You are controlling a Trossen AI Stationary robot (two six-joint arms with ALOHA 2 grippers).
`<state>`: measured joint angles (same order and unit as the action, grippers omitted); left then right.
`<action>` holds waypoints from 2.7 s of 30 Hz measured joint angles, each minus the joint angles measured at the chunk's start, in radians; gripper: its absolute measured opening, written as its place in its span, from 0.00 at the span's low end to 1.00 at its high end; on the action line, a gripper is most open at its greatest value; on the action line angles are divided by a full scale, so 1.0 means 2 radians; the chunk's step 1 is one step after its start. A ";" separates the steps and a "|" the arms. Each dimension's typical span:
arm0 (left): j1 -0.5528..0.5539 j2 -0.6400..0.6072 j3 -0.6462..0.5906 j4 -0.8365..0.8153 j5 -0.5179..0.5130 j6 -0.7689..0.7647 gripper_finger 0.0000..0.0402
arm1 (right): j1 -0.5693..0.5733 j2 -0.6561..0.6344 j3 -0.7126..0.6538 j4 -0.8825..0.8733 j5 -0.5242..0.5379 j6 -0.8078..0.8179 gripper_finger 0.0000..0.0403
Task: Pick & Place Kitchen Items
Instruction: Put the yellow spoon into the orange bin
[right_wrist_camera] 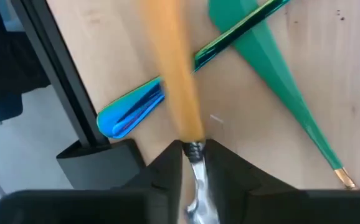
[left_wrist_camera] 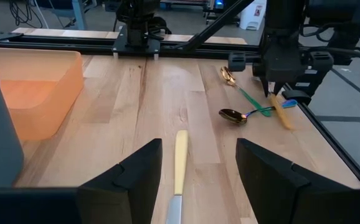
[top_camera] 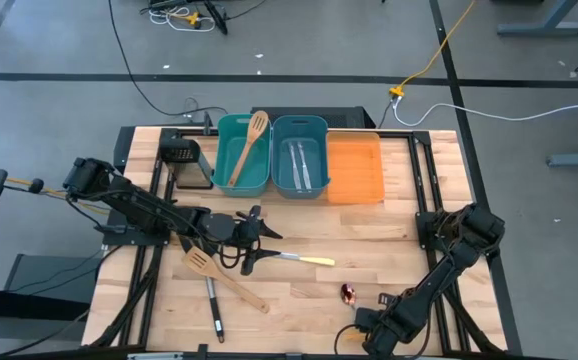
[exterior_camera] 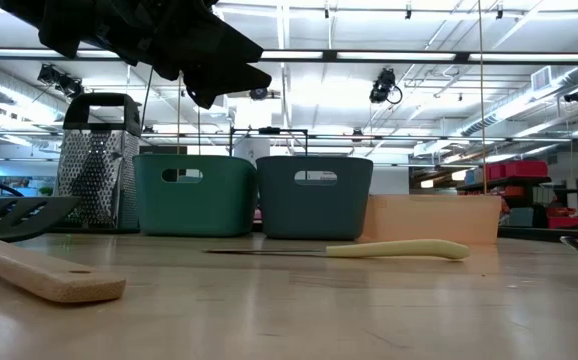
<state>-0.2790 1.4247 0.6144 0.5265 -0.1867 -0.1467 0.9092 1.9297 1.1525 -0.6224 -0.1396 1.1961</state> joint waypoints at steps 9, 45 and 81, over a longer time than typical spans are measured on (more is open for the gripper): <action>0.000 0.000 0.000 0.000 0.000 0.001 0.52 | 0.000 0.001 -0.001 0.000 -0.007 0.011 0.09; 0.000 0.000 0.000 0.000 0.000 0.001 0.52 | -0.055 -0.154 -0.002 -0.152 0.110 0.018 0.01; 0.000 0.000 0.000 -0.001 0.000 0.002 0.52 | -0.381 -0.235 -0.001 -0.214 0.206 -0.159 0.01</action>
<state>-0.2790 1.4250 0.6144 0.5247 -0.1867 -0.1425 0.1467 1.4597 1.1507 -1.0504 0.2716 0.8777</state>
